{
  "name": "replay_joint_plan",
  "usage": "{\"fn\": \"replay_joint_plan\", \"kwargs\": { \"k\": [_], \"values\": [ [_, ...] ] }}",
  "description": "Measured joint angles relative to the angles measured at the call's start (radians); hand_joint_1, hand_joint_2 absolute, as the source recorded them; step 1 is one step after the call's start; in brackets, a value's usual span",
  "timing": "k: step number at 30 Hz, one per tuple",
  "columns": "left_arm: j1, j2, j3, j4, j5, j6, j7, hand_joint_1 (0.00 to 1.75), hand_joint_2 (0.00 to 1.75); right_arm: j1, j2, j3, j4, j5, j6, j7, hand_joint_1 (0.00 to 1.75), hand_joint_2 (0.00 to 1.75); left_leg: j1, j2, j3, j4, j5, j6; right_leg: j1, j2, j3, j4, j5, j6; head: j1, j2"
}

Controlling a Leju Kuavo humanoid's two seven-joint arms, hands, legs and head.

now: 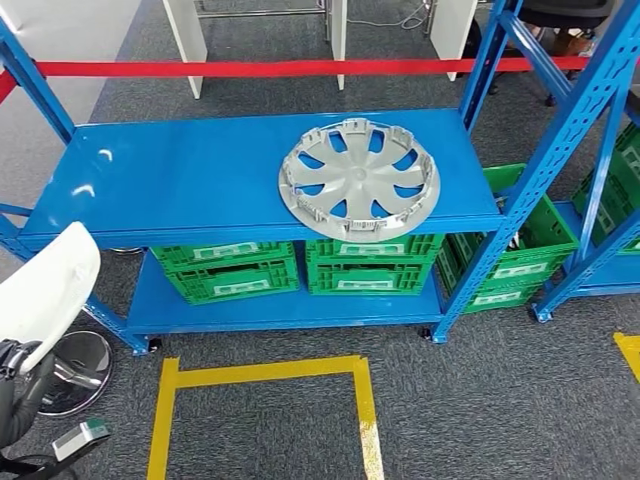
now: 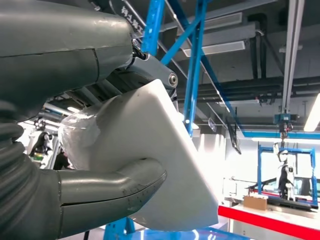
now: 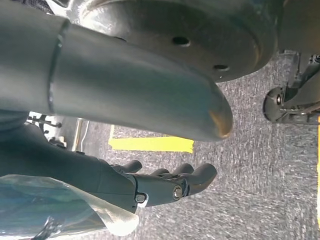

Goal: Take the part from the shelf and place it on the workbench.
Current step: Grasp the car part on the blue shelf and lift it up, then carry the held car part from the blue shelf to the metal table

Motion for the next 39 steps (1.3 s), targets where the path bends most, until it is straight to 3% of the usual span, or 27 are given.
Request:
{"fn": "replay_joint_plan", "kwargs": {
  "k": [2, 4, 5, 6, 8, 9, 10, 11, 12, 14, 16, 17, 18, 20, 22, 24, 25, 26, 27, 28, 30, 32, 34, 36, 37, 39],
  "values": [
    [-0.004, 0.0, -0.001, 0.002, 0.0, 0.0, 0.0, 1.75, 1.75, -0.001, 0.001, 0.001, 0.0, 0.0, 0.0, 0.0, 0.0, 0.0, -0.008, -0.002, 0.015, -0.046, -0.008, 0.011, -0.001, 0.001, -0.016, 0.004, 0.018, 0.013, 0.001, 0.0],
    [-0.008, 0.0, -0.002, 0.004, -0.001, 0.0, 0.0, 1.75, 1.75, 0.002, 0.001, 0.004, -0.001, 0.0, 0.0, 0.0, 0.0, 0.0, -0.013, 0.0, -0.006, -0.05, 0.005, 0.032, -0.006, 0.004, -0.034, 0.007, 0.022, 0.026, 0.0, 0.0],
    [-0.01, -0.001, -0.003, 0.005, -0.002, 0.0, 0.001, 1.75, 1.75, 0.002, 0.002, 0.005, -0.001, 0.0, 0.0, 0.0, 0.0, 0.0, -0.014, 0.002, -0.019, -0.051, 0.016, 0.045, -0.008, 0.006, -0.046, 0.023, 0.0, 0.031, 0.002, 0.0],
    [-0.013, -0.001, -0.003, 0.006, -0.002, 0.0, 0.002, 1.75, 1.75, 0.003, 0.002, 0.006, -0.001, 0.0, 0.0, -0.001, 0.0, 0.0, -0.015, 0.005, -0.031, -0.053, 0.027, 0.056, -0.009, 0.009, -0.06, 0.056, -0.041, 0.033, 0.003, 0.0],
    [-0.019, -0.001, -0.005, 0.008, -0.004, 0.0, 0.004, 1.75, 1.75, 0.002, 0.002, 0.007, -0.002, -0.001, -0.001, -0.002, 0.0, 0.0, -0.02, 0.007, -0.057, -0.052, 0.049, 0.069, -0.009, 0.014, -0.093, 0.177, -0.141, 0.034, 0.007, 0.0],
    [-0.021, -0.001, -0.006, 0.01, -0.006, 0.0, 0.005, 1.75, 1.75, 0.002, 0.002, 0.008, -0.002, -0.001, -0.001, -0.003, 0.0, 0.0, -0.023, 0.008, -0.072, -0.051, 0.06, 0.071, -0.008, 0.016, -0.102, 0.24, -0.17, 0.033, 0.007, 0.0],
    [-0.023, -0.001, -0.007, 0.012, -0.006, 0.0, 0.006, 1.75, 1.75, 0.002, 0.002, 0.008, -0.002, -0.001, -0.001, -0.003, 0.0, 0.0, -0.027, 0.008, -0.088, -0.05, 0.072, 0.072, -0.007, 0.016, -0.101, 0.282, -0.174, 0.031, 0.007, 0.0],
    [-0.025, -0.001, -0.008, 0.014, -0.007, 0.0, 0.007, 1.75, 1.75, 0.001, 0.002, 0.009, -0.002, -0.001, -0.001, -0.004, 0.0, 0.0, -0.03, 0.009, -0.103, -0.05, 0.083, 0.073, -0.005, 0.017, -0.085, 0.29, -0.157, 0.027, 0.007, 0.0],
    [-0.026, -0.002, -0.01, 0.015, -0.007, 0.0, 0.008, 1.75, 1.75, 0.001, 0.002, 0.01, -0.002, -0.001, -0.001, -0.004, 0.0, 0.0, -0.032, 0.009, -0.118, -0.049, 0.094, 0.073, -0.002, 0.017, -0.051, 0.263, -0.128, 0.022, 0.007, 0.0],
    [-0.027, -0.002, -0.012, 0.017, -0.007, 0.0, 0.008, 1.75, 1.75, -0.001, 0.002, 0.013, -0.002, -0.001, -0.001, -0.005, 0.0, 0.0, -0.034, 0.008, -0.14, -0.046, 0.114, 0.07, 0.009, 0.017, 0.06, 0.123, -0.089, 0.008, 0.007, 0.0],
    [-0.029, -0.002, -0.014, 0.018, -0.006, 0.0, 0.009, 1.75, 1.75, -0.003, 0.001, 0.015, -0.002, -0.001, -0.002, -0.008, 0.0, 0.0, -0.035, 0.009, -0.154, -0.044, 0.134, 0.062, 0.017, 0.017, 0.157, -0.024, -0.101, 0.0, 0.007, 0.0],
    [-0.031, -0.001, -0.014, 0.018, -0.006, 0.0, 0.008, 1.75, 1.75, -0.004, 0.001, 0.015, -0.002, -0.001, -0.002, -0.009, 0.0, 0.0, -0.035, 0.01, -0.159, -0.045, 0.144, 0.058, 0.02, 0.017, 0.18, -0.063, -0.109, 0.0, 0.007, 0.0],
    [-0.032, -0.001, -0.014, 0.019, -0.005, 0.0, 0.005, 1.75, 1.75, -0.004, 0.001, 0.016, -0.002, -0.001, -0.001, -0.011, 0.0, 0.0, -0.035, 0.011, -0.163, -0.047, 0.155, 0.054, 0.019, 0.017, 0.181, -0.08, -0.108, -0.001, 0.007, 0.0],
    [-0.035, -0.001, -0.009, 0.02, -0.001, 0.0, -0.008, 1.75, 1.75, -0.004, 0.002, 0.019, -0.003, -0.002, 0.0, -0.013, 0.0, 0.0, -0.034, 0.009, -0.174, -0.04, 0.141, 0.043, 0.015, 0.014, 0.171, -0.086, -0.089, -0.009, 0.006, 0.0],
    [-0.036, -0.002, 0.0, 0.02, 0.005, 0.0, -0.026, 1.75, 1.75, -0.004, 0.004, 0.022, -0.003, -0.004, 0.001, -0.015, 0.0, 0.0, -0.028, 0.007, -0.196, 0.037, 0.056, 0.029, 0.011, 0.009, 0.153, -0.085, -0.068, -0.022, 0.004, 0.0],
    [-0.037, -0.004, 0.008, 0.021, 0.011, 0.0, -0.043, 1.75, 1.75, -0.004, 0.004, 0.023, -0.004, -0.006, 0.001, -0.017, 0.0, 0.0, -0.019, 0.007, -0.22, 0.168, -0.031, 0.016, 0.011, 0.006, 0.124, -0.07, -0.056, -0.026, 0.003, 0.0],
    [-0.037, -0.006, 0.013, 0.021, 0.013, 0.0, -0.051, 1.75, 1.75, -0.004, 0.004, 0.023, -0.004, -0.007, 0.002, -0.018, 0.0, 0.0, -0.013, 0.007, -0.221, 0.215, -0.044, 0.01, 0.01, 0.005, 0.109, -0.061, -0.052, -0.025, 0.003, 0.0],
    [-0.037, -0.008, 0.018, 0.022, 0.015, 0.0, -0.059, 1.75, 1.75, -0.004, 0.004, 0.023, -0.004, -0.008, 0.001, -0.018, 0.0, 0.0, -0.008, 0.008, -0.21, 0.23, -0.036, 0.005, 0.009, 0.005, 0.094, -0.051, -0.049, -0.024, 0.003, 0.0],
    [-0.037, -0.01, 0.023, 0.022, 0.017, 0.0, -0.065, 1.75, 1.75, -0.004, 0.004, 0.023, -0.004, -0.009, 0.001, -0.018, 0.0, 0.0, -0.002, 0.008, -0.184, 0.209, -0.014, 0.0, 0.007, 0.004, 0.079, -0.039, -0.047, -0.022, 0.003, 0.0],
    [-0.037, -0.012, 0.029, 0.021, 0.019, 0.0, -0.07, 1.75, 1.75, -0.004, 0.004, 0.023, -0.004, -0.01, 0.001, -0.018, 0.0, 0.0, 0.004, 0.008, -0.145, 0.158, 0.011, -0.005, 0.005, 0.004, 0.066, -0.027, -0.045, -0.019, 0.003, 0.0],
    [-0.038, -0.015, 0.041, 0.02, 0.023, 0.0, -0.081, 1.75, 1.75, -0.006, 0.004, 0.023, -0.004, -0.014, 0.0, -0.02, 0.0, 0.0, 0.007, 0.005, -0.073, 0.046, 0.027, -0.008, 0.005, 0.004, 0.041, -0.004, -0.042, -0.01, 0.003, 0.0],
    [-0.039, -0.018, 0.051, 0.016, 0.031, 0.0, -0.093, 1.75, 1.75, -0.008, 0.004, 0.023, -0.004, -0.018, 0.0, -0.021, 0.0, 0.0, 0.001, 0.001, -0.052, -0.001, 0.018, -0.002, 0.005, 0.006, 0.023, 0.008, -0.035, 0.005, 0.003, 0.0],
    [-0.041, -0.021, 0.058, 0.012, 0.038, 0.0, -0.104, 1.75, 1.75, -0.007, 0.004, 0.023, -0.004, -0.019, 0.0, -0.021, 0.0, 0.0, -0.002, 0.002, -0.063, -0.01, 0.023, 0.013, 0.002, 0.008, 0.011, 0.014, -0.029, 0.02, 0.003, 0.0],
    [-0.044, -0.024, 0.062, 0.009, 0.042, 0.0, -0.111, 1.75, 1.75, -0.005, 0.004, 0.024, -0.005, -0.021, 0.0, -0.02, 0.0, 0.0, -0.003, 0.006, -0.081, -0.017, 0.039, 0.038, -0.001, 0.011, -0.013, 0.048, -0.074, 0.03, 0.006, 0.0],
    [-0.046, -0.026, 0.063, 0.008, 0.043, 0.0, -0.112, 1.75, 1.75, -0.005, 0.005, 0.024, -0.005, -0.021, 0.0, -0.021, 0.0, 0.0, -0.004, 0.007, -0.092, -0.019, 0.048, 0.05, -0.002, 0.013, -0.028, 0.089, -0.118, 0.032, 0.007, 0.0],
    [-0.049, -0.03, 0.063, 0.008, 0.043, 0.0, -0.112, 1.75, 1.75, -0.005, 0.005, 0.024, -0.005, -0.022, 0.0, -0.021, 0.0, 0.0, -0.01, 0.009, -0.117, -0.018, 0.069, 0.061, -0.001, 0.015, -0.055, 0.207, -0.203, 0.033, 0.009, 0.0]
  ]
}}
